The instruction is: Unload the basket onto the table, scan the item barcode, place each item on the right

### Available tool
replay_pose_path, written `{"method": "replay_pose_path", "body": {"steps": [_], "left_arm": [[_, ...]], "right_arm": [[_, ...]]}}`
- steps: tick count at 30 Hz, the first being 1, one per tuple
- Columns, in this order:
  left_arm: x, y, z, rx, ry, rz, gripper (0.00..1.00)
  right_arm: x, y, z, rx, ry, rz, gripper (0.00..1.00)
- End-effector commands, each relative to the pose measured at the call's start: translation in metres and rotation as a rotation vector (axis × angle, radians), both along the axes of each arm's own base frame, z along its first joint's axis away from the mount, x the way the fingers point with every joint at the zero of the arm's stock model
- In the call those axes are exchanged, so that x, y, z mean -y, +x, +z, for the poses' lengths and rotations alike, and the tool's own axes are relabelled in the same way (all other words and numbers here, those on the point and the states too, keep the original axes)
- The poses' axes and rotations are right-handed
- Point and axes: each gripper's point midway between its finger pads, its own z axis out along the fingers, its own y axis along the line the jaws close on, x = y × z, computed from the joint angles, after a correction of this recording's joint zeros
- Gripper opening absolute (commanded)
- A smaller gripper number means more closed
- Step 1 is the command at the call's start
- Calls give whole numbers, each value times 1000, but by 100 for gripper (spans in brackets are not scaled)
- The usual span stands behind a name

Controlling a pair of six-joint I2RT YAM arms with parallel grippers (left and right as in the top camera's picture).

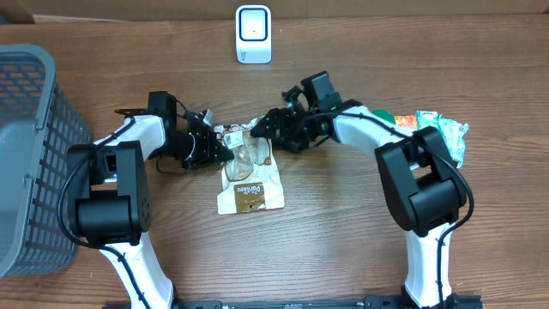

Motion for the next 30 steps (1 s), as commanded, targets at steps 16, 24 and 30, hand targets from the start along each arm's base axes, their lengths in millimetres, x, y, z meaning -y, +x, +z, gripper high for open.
{"method": "replay_pose_path", "body": {"steps": [16,24,30], "left_arm": [[-2,-13,-22,-68,39,7,4],[-2,-13,-22,-69,39,7,4],[-2,-13,-22,-69,39,7,4]], "right_arm": [[-28,-55,-24,-1,-198,152,84],[-39,-48,-32,26,-281,56,34],[-29,-37,-29,26,-253,42,19]]}}
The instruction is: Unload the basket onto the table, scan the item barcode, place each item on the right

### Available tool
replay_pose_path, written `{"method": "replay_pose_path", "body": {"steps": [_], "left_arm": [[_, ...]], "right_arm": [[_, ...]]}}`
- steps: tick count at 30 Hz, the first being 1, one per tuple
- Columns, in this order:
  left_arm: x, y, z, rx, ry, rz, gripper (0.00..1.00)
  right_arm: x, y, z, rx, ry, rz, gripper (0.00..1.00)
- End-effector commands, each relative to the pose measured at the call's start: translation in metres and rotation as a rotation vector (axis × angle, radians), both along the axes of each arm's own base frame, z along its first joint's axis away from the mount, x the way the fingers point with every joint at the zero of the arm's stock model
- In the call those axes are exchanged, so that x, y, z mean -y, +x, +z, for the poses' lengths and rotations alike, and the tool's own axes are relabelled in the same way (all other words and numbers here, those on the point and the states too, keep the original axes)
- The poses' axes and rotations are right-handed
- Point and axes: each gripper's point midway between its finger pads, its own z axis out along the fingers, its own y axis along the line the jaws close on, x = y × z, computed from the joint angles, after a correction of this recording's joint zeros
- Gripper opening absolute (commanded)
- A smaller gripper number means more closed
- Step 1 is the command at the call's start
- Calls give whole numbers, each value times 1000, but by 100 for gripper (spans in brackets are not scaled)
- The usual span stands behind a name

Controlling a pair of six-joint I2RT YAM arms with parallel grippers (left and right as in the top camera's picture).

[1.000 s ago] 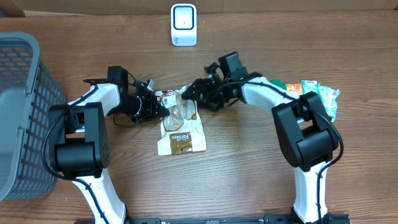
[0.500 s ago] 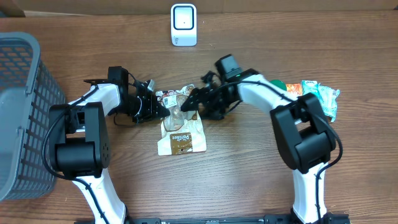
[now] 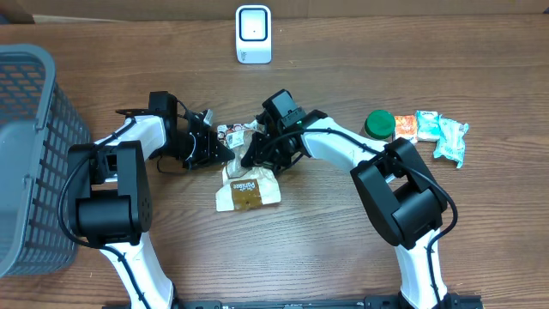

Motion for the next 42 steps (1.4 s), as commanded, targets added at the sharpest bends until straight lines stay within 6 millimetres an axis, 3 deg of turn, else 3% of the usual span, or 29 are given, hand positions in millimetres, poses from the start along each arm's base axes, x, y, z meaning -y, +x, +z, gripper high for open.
{"method": "replay_pose_path", "body": {"steps": [1,8,11,17,20,25,33,39,40,42], "left_arm": [[-3,-14,-22,-71,43,4,4],[-3,-13,-22,-70,44,3,4],[-3,-13,-22,-70,44,4,4],[-17,-1,-11,-55,51,39,4],[-26,11,11,-16,54,35,4],[-56,30,68,96,150,56,4],[-117,39,164,309,387,169,5],[-133,34,210,427,435,221,46],[-134,33,213,435,445,226,96],[-138,32,214,436,470,233,100]], "right_arm": [[18,14,-4,11,-4,-32,19],[25,19,16,22,161,70,20],[25,19,19,34,187,93,4],[22,16,27,61,227,136,4],[21,17,34,78,238,147,4],[24,19,53,136,256,173,4],[33,16,125,300,363,261,4],[47,12,197,451,418,261,4],[50,11,210,478,429,260,4],[58,6,239,548,443,255,4]]}}
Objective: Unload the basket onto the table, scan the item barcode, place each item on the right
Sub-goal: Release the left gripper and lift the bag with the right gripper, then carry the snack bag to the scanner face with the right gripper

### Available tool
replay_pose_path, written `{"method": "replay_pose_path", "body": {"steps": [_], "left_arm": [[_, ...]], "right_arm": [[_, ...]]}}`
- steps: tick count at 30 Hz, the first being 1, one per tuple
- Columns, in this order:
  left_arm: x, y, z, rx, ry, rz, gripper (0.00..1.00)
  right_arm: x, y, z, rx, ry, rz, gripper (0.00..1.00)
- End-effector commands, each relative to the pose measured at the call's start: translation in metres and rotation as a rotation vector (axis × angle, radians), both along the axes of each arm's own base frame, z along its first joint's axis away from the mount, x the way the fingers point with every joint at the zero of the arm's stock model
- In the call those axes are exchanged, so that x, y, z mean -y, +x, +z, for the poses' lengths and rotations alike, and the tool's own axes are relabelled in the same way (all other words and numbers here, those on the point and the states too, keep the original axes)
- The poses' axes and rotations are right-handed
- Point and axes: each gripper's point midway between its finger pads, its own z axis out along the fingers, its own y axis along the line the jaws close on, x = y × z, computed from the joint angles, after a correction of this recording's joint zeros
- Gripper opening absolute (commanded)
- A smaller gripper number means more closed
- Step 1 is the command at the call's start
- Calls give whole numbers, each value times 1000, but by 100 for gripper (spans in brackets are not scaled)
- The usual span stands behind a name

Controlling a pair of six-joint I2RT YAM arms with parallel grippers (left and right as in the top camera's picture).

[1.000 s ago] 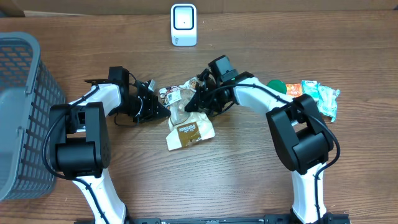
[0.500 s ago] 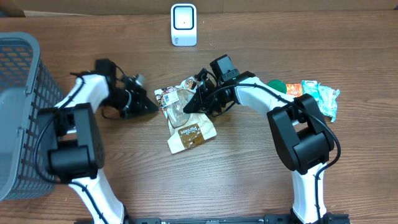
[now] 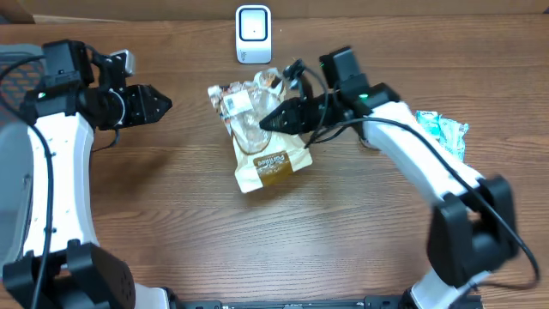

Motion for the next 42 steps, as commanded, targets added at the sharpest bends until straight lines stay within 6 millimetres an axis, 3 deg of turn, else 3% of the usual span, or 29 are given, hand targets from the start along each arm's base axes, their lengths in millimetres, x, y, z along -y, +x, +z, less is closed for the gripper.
{"method": "replay_pose_path", "body": {"steps": [1,6,12,18,23,29,36,42], "left_arm": [[-10,0,9,25,62,18,100],[-10,1,8,22,61,18,100],[-10,1,8,23,60,17,100],[-10,1,8,23,60,17,100],[-10,1,8,22,60,17,99],[-10,1,8,23,60,17,100],[-10,1,8,22,60,17,99],[-10,1,8,22,60,17,99]], "right_arm": [[13,-13,66,148,80,10,4],[27,-30,113,246,117,-10,4],[42,-50,149,331,125,-40,4],[57,-37,147,369,24,-172,4],[69,4,128,339,-90,-341,4],[79,72,144,414,-284,-475,4],[95,169,150,769,-737,-719,4],[76,224,115,1080,-1108,-696,4]]}}
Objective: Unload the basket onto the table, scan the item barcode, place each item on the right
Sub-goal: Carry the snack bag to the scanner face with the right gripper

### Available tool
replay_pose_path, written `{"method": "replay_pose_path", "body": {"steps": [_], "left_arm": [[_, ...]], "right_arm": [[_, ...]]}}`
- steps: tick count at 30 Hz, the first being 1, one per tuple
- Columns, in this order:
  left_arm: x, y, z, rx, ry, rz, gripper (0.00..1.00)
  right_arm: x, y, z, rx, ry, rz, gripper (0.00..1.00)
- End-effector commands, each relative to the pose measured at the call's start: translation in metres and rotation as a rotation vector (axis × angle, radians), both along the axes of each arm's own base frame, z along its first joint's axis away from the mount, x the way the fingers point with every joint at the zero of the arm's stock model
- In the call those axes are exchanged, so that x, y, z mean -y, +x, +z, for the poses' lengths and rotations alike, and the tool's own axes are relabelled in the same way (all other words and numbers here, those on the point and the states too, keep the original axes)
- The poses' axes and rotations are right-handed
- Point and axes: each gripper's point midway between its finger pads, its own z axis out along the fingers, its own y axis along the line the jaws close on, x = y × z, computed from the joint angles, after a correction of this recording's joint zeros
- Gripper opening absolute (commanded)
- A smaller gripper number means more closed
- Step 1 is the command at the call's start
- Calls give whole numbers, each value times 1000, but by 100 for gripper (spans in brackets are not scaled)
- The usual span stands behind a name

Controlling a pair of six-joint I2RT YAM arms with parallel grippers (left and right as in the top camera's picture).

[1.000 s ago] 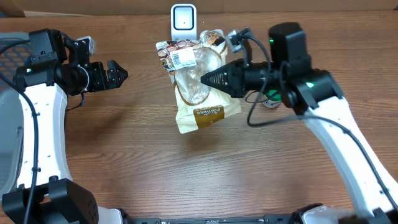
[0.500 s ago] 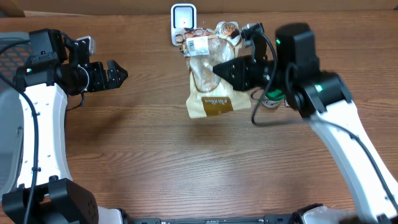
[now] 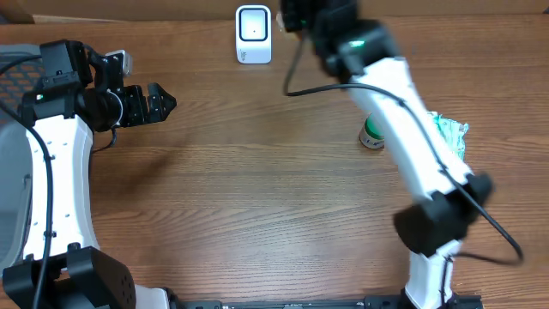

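Note:
The white barcode scanner [image 3: 254, 34] stands at the far middle of the table. No item shows in the overhead view; the snack pouch is out of view. My right arm [image 3: 386, 77] is raised high toward the camera. Its wrist reaches the top edge just right of the scanner, and its fingers are cut off there. My left gripper [image 3: 165, 102] hovers at the left, fingers apart and empty, pointing right.
A green round tub [image 3: 371, 134] and a teal packet [image 3: 450, 133] lie at the right, partly covered by the right arm. The grey basket [image 3: 10, 180] sits at the left edge, mostly behind the left arm.
The right arm has risen and swung back, so its gripper and the pouch it held beside the scanner are now past the top edge. The left gripper has hardly moved.
Both grippers first met at the pouch lying mid-table. The right gripper then reached in over the pouch. Later it held the pouch lifted near the scanner while the left arm had pulled back, open. Now the pouch is out of sight.

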Motion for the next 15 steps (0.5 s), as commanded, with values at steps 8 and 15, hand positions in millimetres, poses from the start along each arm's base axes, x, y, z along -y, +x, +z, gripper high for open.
{"method": "replay_pose_path", "body": {"steps": [8,15], "left_arm": [[-3,2,8,26,18,-4,100],[-3,2,8,26,18,-4,100]], "right_arm": [[-4,71,-94,153,-879,-122,4],[-11,81,-133,136,-929,-91,4]]}}
